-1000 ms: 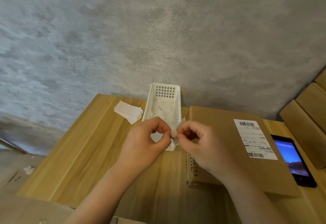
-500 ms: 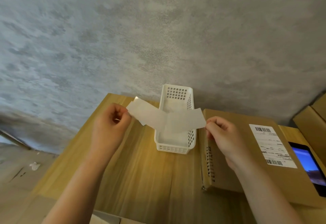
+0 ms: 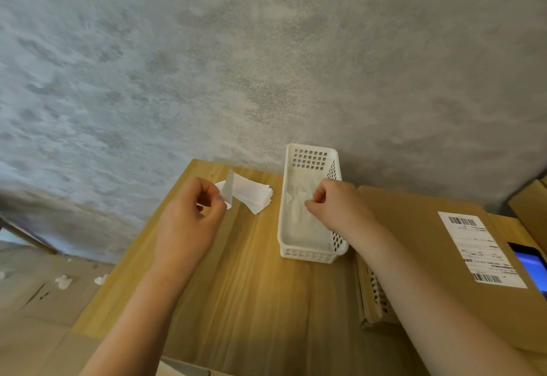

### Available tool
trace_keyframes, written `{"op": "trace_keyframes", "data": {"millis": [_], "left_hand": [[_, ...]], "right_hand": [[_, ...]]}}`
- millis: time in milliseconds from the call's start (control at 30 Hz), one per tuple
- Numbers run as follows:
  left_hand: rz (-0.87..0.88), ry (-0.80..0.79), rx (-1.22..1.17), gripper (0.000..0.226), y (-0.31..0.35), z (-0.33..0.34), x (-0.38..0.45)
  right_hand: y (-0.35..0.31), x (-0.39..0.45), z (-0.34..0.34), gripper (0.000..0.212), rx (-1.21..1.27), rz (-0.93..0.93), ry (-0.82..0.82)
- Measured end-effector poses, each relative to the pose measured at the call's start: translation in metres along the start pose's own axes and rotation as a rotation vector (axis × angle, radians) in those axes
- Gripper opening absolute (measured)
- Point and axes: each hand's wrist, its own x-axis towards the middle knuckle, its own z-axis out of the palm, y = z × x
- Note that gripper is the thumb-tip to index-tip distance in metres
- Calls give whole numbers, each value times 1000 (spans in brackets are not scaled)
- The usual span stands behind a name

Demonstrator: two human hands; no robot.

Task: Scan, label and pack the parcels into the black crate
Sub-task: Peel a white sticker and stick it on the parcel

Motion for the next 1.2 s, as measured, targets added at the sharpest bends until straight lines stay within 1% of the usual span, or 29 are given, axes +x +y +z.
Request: {"op": "trace_keyframes", "data": {"millis": [67,167,267,333,400,533,600,700,767,833,900,933,1000,1067,1133,1200], "left_hand": [[39,-18,15,17,1,2,-2],[67,-42,-12,17,3,4,-6],[98,-48,-7,16,6,6,-9],[106,-63,3,15,6,8,-10],[110,-76,4,16,7,12,-10],[139,-100,1,19,7,17,-11],[154,-105,22,18,9,19,-13],[179,-114,28,16,12,22,-15],[205,-118,35,14,13,24,-16],[226,-116,39,14,15,26,-16],[250,-114,57,14,17,28,-17],[265,-114,67,13,18,30,-18],[309,-117,87,9,22,33,-21],[394,-116,127,7,27,38,-25],[470,-132,161,5,32,44,-31],[511,-163,176,7,36,51,-35]], "right_hand": [[0,5,3,19,-81,-22,-28],[-1,4,5,25,-49,-38,-22],[-3,-2,4,14,25,-77,71],[-5,-3,2,13,-49,-102,100],[-5,-2,0,16,-144,-99,80],[-3,-2,-3,28,-220,-75,51],[-2,-4,-4,28,-187,-67,45],[2,-8,-6,21,-123,-56,41],[5,-11,-6,23,-82,-53,55],[7,-16,-8,30,-14,-53,76],[5,-22,-11,31,120,-42,63],[2,-25,-13,28,232,-32,30],[-8,-35,-14,25,535,-2,-93],[-17,-44,-16,31,773,46,-189],[-20,-49,-18,41,856,82,-201],[-17,-53,-21,42,861,96,-171]]}}
